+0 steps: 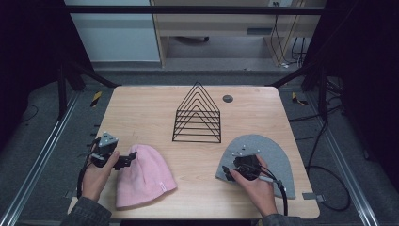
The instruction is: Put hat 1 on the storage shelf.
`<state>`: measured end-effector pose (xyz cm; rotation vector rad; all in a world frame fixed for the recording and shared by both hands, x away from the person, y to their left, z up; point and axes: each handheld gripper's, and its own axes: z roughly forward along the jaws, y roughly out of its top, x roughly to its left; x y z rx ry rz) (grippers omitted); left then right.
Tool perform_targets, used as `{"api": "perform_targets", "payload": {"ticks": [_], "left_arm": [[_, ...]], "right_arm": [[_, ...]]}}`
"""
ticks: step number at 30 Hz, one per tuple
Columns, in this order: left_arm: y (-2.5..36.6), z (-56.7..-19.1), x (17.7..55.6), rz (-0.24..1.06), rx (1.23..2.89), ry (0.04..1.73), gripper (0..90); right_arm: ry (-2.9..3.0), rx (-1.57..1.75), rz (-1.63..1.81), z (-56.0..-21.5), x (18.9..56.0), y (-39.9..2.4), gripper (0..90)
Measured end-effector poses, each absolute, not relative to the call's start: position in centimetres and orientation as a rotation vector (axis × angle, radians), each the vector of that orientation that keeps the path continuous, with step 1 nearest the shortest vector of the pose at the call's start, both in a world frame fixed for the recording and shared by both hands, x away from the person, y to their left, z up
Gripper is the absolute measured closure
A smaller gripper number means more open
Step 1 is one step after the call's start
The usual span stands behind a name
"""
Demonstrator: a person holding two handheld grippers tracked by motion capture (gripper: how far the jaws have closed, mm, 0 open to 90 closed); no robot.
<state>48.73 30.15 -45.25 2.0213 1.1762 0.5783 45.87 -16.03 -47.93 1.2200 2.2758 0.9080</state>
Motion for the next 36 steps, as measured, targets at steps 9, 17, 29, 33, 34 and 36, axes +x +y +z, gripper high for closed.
{"api": "perform_targets", "payload": {"ticks": [9, 17, 29, 33, 34, 36], "left_arm": [[30.4, -44.7, 48.2, 0.547, 2.018, 1.171, 9.4], [31.0, -44.3, 48.4, 0.543, 2.034, 1.203, 16.5], [30.8, -44.3, 48.9, 0.526, 2.088, 1.193, 34.2], [30.4, -45.8, 49.9, 0.478, 2.113, 1.210, 33.7], [30.4, -45.8, 49.9, 0.478, 2.113, 1.210, 32.2], [30.2, -45.6, 50.0, 0.488, 2.078, 1.205, 28.7]], "right_arm": [[2.219, 1.182, 0.905, -48.0, 45.9, -16.6, 29.6], [2.216, 1.205, 0.908, -48.0, 45.8, -17.1, 34.3], [2.246, 1.216, 0.896, -47.9, 46.1, -16.4, 36.3], [2.263, 1.207, 0.883, -48.1, 46.1, -16.1, 35.8], [2.268, 1.205, 0.880, -48.2, 46.1, -16.1, 35.5], [2.276, 1.213, 0.877, -48.2, 46.1, -16.2, 35.0]]}}
